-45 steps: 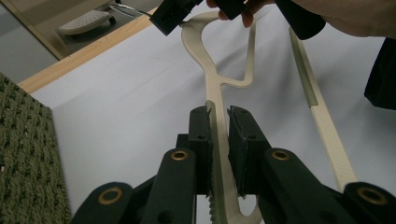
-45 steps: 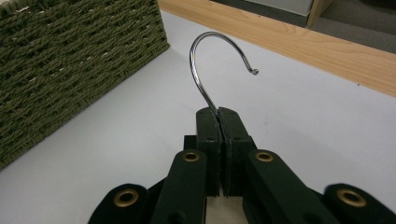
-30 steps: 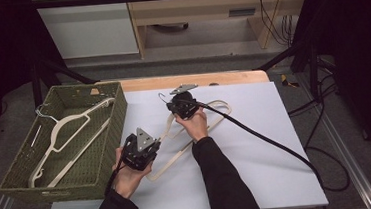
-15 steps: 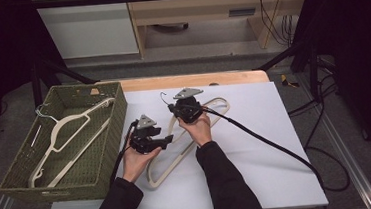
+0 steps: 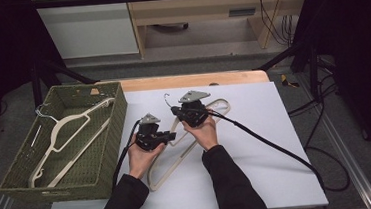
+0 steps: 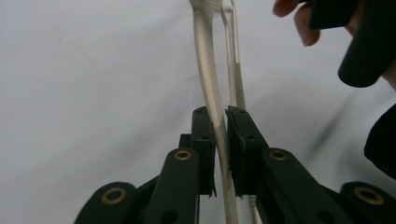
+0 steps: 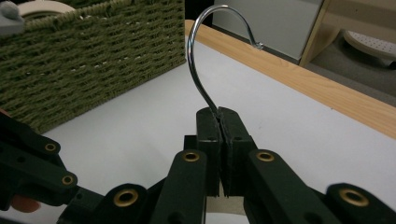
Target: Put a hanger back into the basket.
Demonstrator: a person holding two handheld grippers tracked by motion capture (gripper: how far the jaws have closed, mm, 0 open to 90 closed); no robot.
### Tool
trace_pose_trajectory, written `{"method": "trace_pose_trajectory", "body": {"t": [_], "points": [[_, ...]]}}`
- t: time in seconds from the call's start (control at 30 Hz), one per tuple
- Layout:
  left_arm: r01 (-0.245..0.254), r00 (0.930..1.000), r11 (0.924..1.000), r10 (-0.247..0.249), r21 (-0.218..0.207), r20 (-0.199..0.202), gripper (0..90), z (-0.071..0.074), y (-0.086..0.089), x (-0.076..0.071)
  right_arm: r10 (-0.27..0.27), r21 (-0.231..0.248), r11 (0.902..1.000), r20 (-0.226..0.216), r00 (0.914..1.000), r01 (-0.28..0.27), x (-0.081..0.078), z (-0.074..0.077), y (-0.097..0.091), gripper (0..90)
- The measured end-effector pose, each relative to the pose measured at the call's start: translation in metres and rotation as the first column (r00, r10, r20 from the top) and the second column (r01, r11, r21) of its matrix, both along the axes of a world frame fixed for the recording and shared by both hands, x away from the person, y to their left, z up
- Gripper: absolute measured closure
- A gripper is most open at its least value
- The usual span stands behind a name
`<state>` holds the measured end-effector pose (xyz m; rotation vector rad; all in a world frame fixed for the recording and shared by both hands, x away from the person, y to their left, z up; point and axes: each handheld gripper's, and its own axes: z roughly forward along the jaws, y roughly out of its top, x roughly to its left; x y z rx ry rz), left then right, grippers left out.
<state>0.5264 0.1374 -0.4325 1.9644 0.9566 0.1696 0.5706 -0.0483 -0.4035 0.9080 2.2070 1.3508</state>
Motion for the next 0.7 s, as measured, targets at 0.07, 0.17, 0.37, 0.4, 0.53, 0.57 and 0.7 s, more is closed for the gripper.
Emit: {"method": "trace_pose_trajectory", "body": {"t": [0.07, 0.17, 0.37, 0.4, 0.53, 0.57, 0.7], "points": [[0.013, 0.9999, 0.999, -0.013, -0.043, 0.001, 85.3, 0.003, 0.001, -0.003, 0.0, 0.021, 0.9998, 0.0, 1.0, 0.0, -0.007, 0.005, -0.004, 77.3], [0.025, 0.9988, 0.9993, -0.024, -0.027, 0.042, 86.9, 0.01, -0.005, -0.014, 0.013, 0.033, 0.9994, 0.011, 0.9999, -0.013, -0.024, 0.013, -0.015, 70.5], [0.044, 0.9947, 0.9987, -0.041, -0.027, 0.094, 87.0, 0.024, -0.005, -0.03, 0.035, 0.097, 0.9946, 0.02, 0.9992, -0.037, -0.06, 0.026, -0.045, 49.6], [0.042, 0.9932, 0.9989, -0.04, -0.019, 0.109, 87.0, 0.028, -0.004, -0.032, 0.029, 0.104, 0.9941, 0.019, 0.9994, -0.031, -0.067, 0.028, -0.05, 45.8], [0.029, 0.9893, 0.9995, -0.03, 0.007, 0.143, 87.0, 0.042, 0.002, -0.04, 0.002, 0.131, 0.9914, 0.052, 0.9987, -0.009, -0.089, 0.032, -0.075, 33.2], [0.027, 0.9889, 0.9995, -0.029, 0.015, 0.146, 87.0, 0.046, 0.004, -0.042, 0.005, 0.145, 0.9893, 0.053, 0.9986, -0.013, -0.095, 0.033, -0.081, 30.9], [0.027, 0.9839, 0.9991, -0.032, 0.031, 0.176, 87.0, 0.065, 0.01, -0.053, -0.006, 0.164, 0.9865, 0.058, 0.9983, -0.004, -0.112, 0.029, -0.106, 16.7]]}}
